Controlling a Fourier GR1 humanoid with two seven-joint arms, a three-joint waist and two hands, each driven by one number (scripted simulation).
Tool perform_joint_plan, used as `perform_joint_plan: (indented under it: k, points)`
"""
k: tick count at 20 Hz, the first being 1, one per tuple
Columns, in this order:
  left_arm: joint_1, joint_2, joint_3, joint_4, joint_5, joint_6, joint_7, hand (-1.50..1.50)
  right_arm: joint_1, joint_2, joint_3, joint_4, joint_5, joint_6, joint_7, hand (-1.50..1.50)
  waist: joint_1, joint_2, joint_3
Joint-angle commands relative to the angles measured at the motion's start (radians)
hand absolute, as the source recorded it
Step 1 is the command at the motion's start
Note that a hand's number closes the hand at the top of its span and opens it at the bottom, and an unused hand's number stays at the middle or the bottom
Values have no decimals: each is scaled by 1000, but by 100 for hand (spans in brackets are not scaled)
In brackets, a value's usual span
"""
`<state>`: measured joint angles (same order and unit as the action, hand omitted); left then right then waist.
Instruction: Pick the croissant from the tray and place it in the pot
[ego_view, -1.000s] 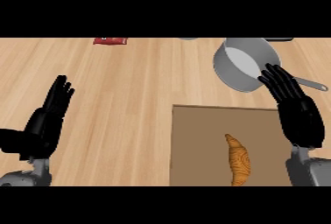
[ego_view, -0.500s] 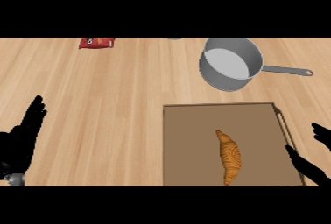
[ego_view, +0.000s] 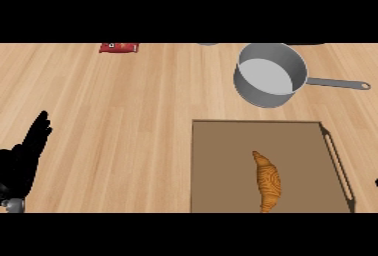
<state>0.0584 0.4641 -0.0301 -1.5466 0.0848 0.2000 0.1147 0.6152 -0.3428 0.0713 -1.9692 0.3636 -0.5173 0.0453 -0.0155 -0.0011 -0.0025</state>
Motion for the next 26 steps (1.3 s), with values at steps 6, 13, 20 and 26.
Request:
perform_joint_plan:
  k: [6, 13, 20, 26]
  points:
    - [11, -13, -1, 6, -8, -32, -36, 0, -121, -166, 68, -208, 115, 319, 529, -150, 41, 8, -1]
    - [-78, -1, 5, 24, -17, -40, 19, 0, -355, -233, 151, -137, -7, 624, 871, -150, 62, 15, 0]
    - [-36, -40, 11, 76, -38, -55, -58, 0, -629, -126, 209, 5, -121, 764, 1093, -150, 33, 4, 2]
    - [-27, -66, 0, -11, -83, -22, 32, 0, -668, -100, 254, 72, -83, 794, 1123, -150, 22, 1, 2]
